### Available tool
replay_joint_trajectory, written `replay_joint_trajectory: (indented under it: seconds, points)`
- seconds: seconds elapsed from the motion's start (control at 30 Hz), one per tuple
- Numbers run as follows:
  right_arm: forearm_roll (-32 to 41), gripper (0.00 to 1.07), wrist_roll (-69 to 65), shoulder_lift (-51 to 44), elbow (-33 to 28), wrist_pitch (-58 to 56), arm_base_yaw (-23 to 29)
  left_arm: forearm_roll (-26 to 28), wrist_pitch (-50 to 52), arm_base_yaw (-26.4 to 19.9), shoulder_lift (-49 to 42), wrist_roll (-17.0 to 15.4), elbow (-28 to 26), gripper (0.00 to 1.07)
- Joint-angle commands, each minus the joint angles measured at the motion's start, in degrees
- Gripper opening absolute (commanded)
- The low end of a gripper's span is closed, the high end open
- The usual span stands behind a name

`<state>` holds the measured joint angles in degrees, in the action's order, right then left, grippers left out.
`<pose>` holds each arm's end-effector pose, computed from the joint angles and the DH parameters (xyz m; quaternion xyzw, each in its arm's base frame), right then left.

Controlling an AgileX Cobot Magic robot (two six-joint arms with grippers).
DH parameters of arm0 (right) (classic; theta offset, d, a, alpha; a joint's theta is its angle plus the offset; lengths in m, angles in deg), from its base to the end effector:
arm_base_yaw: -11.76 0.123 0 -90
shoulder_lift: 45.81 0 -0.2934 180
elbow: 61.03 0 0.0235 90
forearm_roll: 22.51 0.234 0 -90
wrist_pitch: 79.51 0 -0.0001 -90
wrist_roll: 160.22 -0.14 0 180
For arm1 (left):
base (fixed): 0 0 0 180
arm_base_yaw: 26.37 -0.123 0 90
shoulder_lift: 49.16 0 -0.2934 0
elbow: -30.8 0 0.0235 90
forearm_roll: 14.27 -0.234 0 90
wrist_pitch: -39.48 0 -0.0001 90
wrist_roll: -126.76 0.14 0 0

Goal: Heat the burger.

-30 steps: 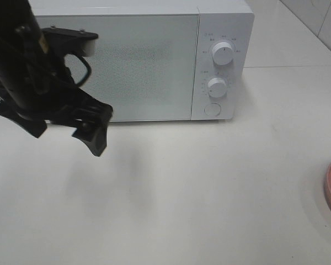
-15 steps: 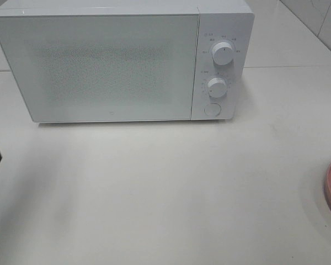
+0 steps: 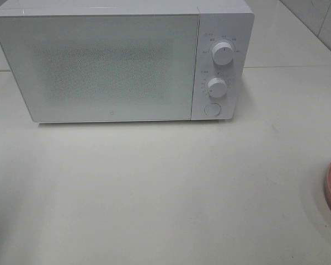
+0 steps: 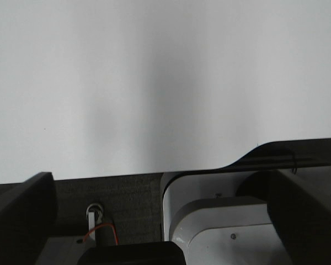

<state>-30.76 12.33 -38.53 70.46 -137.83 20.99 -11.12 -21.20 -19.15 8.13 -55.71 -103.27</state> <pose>0.0189 -0.0143 0.2549 -0.0114 0.8369 0.0075 0.5471 0.1117 -0.0209 0.2049 0.0311 0.9893 -0.0373 0.1373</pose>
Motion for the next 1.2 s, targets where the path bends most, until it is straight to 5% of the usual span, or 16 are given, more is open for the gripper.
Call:
replay_joint_trajectory:
  seconds: [0.03,0.57,0.87,1.2]
  points:
    - [-0.1,0.76,0.1,-1.4,-0.1,0.7,-0.2,-1.2,1.2,-0.1,-8.9,0.3,2.5,0.98]
    - [-0.1,0.76,0.1,-1.4,-0.1,0.7,-0.2,-1.9,1.3,-0.5,-35.4,-0.2,2.5,0.98]
    - [-0.1,0.76,0.1,-1.4,-0.1,0.7,-0.2,-1.9,1.3,-11.2,-50.2,-0.3,2.5,0.98]
    - [-0.2,0.76,0.2,-1.3,-0.1,0.7,-0.2,-1.9,1.3,-11.3,-51.7,-0.4,2.5,0.98]
